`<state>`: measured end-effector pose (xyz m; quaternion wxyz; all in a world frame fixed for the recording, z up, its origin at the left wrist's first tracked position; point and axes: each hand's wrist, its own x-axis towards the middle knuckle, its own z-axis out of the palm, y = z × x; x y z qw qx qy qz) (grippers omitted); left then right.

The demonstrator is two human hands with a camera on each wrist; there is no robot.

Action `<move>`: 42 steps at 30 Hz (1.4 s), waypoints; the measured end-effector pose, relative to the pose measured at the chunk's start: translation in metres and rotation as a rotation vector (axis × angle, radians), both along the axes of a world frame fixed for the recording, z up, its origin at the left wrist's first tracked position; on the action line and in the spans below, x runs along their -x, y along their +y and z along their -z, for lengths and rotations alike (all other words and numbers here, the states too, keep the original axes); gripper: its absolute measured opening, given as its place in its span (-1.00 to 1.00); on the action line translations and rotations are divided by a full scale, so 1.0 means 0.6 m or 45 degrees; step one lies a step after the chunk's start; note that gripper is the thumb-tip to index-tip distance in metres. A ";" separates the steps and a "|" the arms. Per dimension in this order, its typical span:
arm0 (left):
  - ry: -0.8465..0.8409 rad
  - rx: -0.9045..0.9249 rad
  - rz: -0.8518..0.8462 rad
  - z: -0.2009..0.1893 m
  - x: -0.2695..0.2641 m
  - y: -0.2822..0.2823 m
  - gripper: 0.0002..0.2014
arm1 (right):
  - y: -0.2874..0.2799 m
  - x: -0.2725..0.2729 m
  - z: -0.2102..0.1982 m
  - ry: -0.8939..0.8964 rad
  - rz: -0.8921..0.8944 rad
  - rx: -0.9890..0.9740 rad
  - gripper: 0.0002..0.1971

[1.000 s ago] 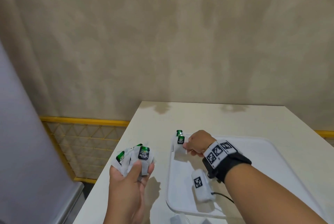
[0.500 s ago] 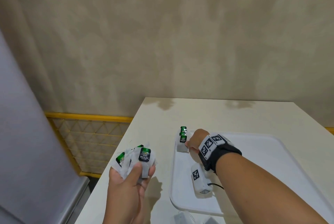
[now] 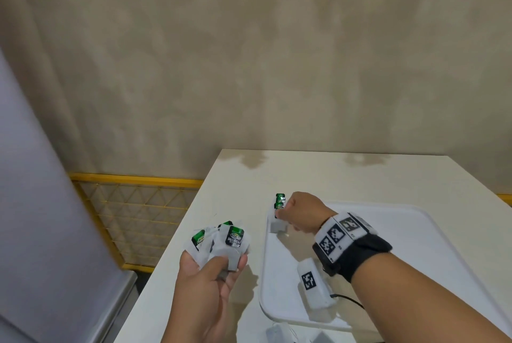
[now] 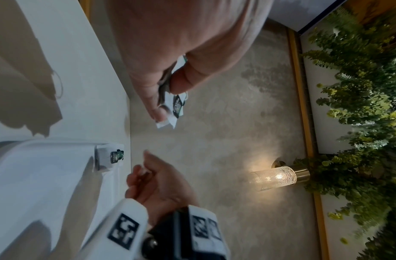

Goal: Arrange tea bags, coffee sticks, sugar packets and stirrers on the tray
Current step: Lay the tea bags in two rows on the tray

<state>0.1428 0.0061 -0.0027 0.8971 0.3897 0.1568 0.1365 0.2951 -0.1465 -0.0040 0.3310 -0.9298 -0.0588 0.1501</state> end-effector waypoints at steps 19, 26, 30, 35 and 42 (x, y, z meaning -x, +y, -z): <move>-0.087 -0.051 -0.026 -0.002 0.008 -0.020 -0.65 | 0.022 0.170 -0.039 -0.061 -0.055 -0.891 -0.79; -0.106 -0.063 -0.064 -0.009 0.013 -0.014 -0.60 | 0.010 0.170 -0.031 0.003 -0.125 -0.907 -0.87; -0.024 -0.097 -0.141 0.006 0.009 -0.003 -0.54 | -0.005 0.146 -0.018 0.066 -0.013 -0.760 -0.82; 0.028 -0.111 -0.183 0.016 0.009 0.011 -0.59 | -0.036 0.064 0.029 0.146 0.194 -0.438 -0.84; -0.007 -0.147 -0.157 0.029 0.009 0.013 -0.57 | -0.021 -0.004 0.048 0.148 0.188 -0.136 -0.86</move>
